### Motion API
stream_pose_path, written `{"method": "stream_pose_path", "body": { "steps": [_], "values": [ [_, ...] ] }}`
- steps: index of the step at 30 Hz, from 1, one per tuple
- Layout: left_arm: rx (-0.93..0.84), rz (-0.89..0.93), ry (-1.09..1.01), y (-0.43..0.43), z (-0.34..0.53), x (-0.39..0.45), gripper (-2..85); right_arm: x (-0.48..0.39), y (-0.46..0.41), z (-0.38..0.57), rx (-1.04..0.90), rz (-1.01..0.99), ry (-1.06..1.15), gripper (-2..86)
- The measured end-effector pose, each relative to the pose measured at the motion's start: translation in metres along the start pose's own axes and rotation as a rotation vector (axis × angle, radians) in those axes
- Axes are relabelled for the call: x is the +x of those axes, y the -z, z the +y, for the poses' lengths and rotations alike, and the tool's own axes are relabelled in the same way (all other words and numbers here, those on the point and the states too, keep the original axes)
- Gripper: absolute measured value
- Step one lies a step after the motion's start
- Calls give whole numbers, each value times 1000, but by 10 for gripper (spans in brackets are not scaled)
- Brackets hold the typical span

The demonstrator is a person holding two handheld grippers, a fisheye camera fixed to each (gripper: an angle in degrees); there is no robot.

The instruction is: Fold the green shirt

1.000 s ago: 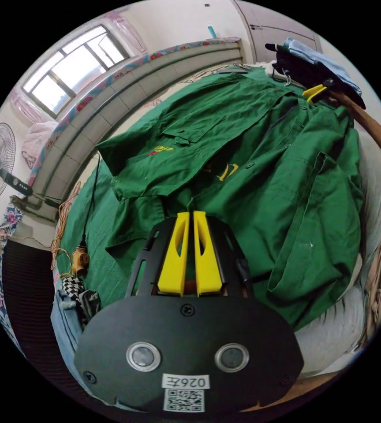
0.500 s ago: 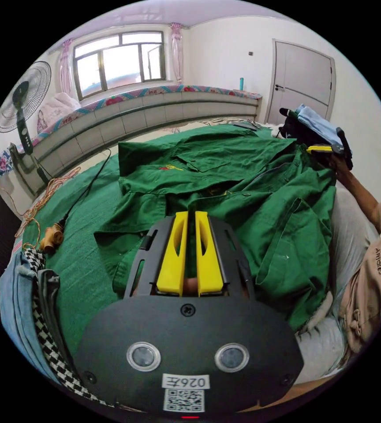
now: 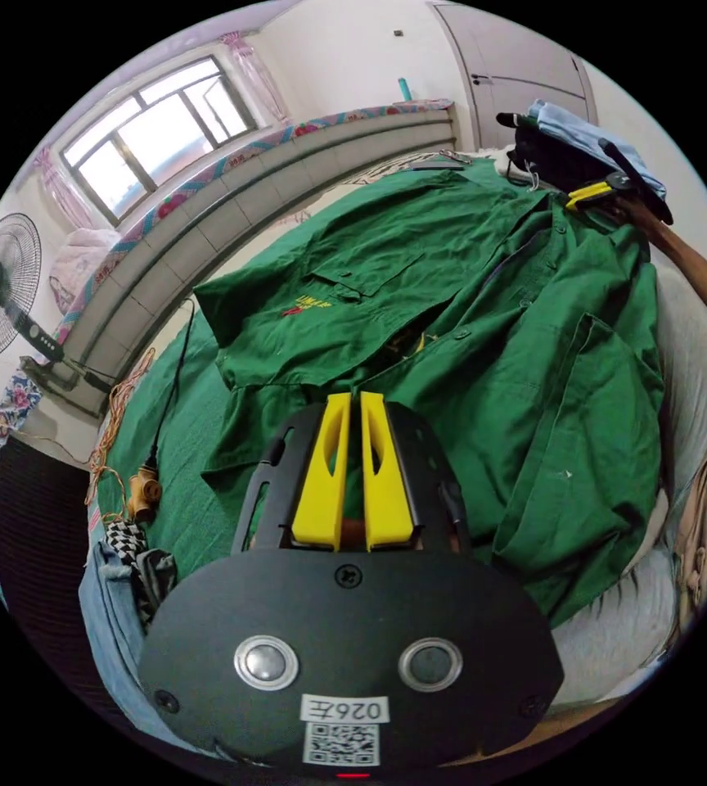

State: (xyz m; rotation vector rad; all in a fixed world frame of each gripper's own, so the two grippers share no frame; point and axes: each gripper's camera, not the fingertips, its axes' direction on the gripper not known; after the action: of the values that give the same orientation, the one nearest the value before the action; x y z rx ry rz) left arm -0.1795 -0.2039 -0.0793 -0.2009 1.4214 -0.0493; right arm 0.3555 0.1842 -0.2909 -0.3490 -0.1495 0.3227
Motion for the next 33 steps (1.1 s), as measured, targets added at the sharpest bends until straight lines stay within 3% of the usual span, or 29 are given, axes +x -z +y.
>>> {"method": "stream_pose_path", "body": {
  "steps": [8,14,23,33],
  "values": [
    [177,57,99,55,29,-11,-1,-19,39,24,122,80,23,-15],
    [119,6,20,70,23,-2,-2,-29,43,21,105,145,55,10],
    [128,14,36,90,21,-14,-3,0,32,1,15,30,36,49],
    [228,85,102,137,36,-39,-5,-27,112,57,263,230,48,-11]
  ]
}}
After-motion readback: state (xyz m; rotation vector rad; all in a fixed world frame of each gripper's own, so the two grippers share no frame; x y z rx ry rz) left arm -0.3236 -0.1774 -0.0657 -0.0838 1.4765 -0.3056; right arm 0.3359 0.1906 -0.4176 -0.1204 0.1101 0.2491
